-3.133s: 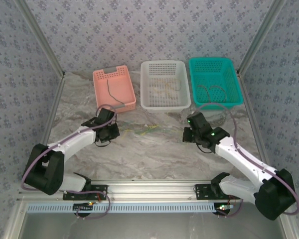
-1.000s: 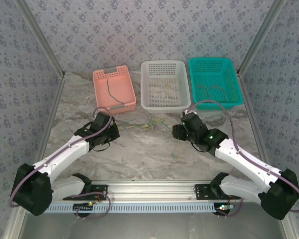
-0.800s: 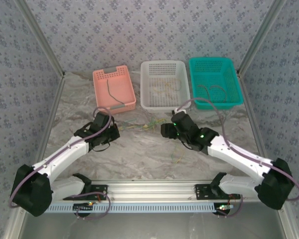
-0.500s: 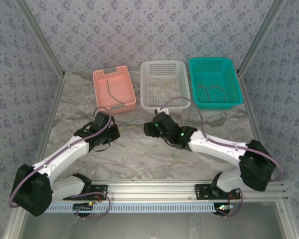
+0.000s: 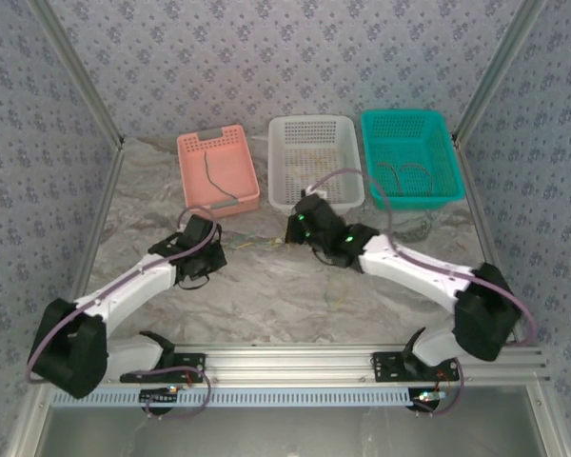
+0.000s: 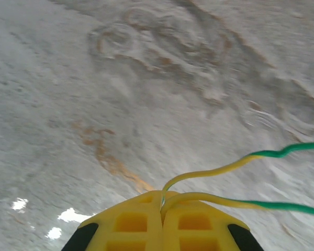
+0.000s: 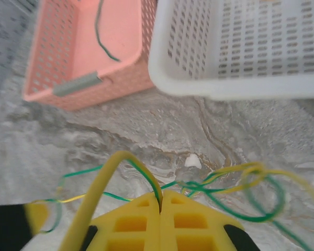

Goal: Untangle the cables
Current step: Untie the cable.

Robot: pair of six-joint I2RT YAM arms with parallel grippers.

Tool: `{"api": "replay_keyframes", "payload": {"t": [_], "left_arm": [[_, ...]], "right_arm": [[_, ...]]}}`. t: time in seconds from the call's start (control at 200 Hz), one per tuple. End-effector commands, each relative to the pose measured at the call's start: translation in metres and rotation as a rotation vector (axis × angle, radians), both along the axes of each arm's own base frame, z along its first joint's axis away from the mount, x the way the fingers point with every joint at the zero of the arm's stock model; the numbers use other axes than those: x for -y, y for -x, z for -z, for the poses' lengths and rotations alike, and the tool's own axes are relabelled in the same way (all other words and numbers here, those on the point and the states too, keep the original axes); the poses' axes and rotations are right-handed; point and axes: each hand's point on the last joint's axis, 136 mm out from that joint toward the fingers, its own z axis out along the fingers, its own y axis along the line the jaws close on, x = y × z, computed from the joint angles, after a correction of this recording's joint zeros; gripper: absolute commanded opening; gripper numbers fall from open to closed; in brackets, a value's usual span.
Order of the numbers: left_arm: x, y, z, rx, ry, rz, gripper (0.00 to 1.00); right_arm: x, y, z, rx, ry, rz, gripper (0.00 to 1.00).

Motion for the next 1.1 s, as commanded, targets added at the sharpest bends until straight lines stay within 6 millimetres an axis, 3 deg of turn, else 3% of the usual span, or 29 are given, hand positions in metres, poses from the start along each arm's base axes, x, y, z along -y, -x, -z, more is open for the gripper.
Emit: {"api": "replay_keyframes", "payload": {"t": [0.0,0.11,0.185,0.335,0.395,0.575,0.69,0.964,1.094], "left_arm": [[-0.029,-0.002,0.013,-0.028,-0.124,-0.054,0.0],[-0.038,-0.004,0.017,-0.032,-0.159,-0.07,0.0],[-0.042,-0.004,0.018,-0.036,-0.175,-0.078,0.0],[-0.045,-0.004,0.018,-0.039,-0.188,-0.077,0.0],[-0.045,-0.004,0.019,-0.043,-0.191,-0.077,0.0],[-0.043,-0.005,0.02,-0.048,-0.184,-0.077,0.0],[-0.049,-0.003,0.021,-0.057,-0.216,-0.085,0.0],[-0.063,-0.001,0.019,-0.066,-0.295,-0.094,0.0],[-0.061,-0.005,0.021,-0.071,-0.291,-0.09,0.0]], "right_arm": [[0.031,0.009,-0.05,-0.018,-0.074,-0.074,0.0],[0.069,0.014,-0.071,-0.015,-0.118,-0.049,0.0],[0.105,0.016,-0.079,-0.012,-0.126,0.033,0.0],[0.155,0.017,-0.072,-0.007,-0.177,0.124,0.0],[0.164,0.016,-0.068,-0.02,-0.222,0.157,0.0],[0.163,0.014,-0.065,-0.032,-0.286,0.15,0.0],[0.185,0.018,-0.076,-0.004,-0.274,0.222,0.0],[0.267,0.034,-0.103,0.068,-0.33,0.452,0.0],[0.266,0.031,-0.11,0.078,-0.379,0.435,0.0]]}}
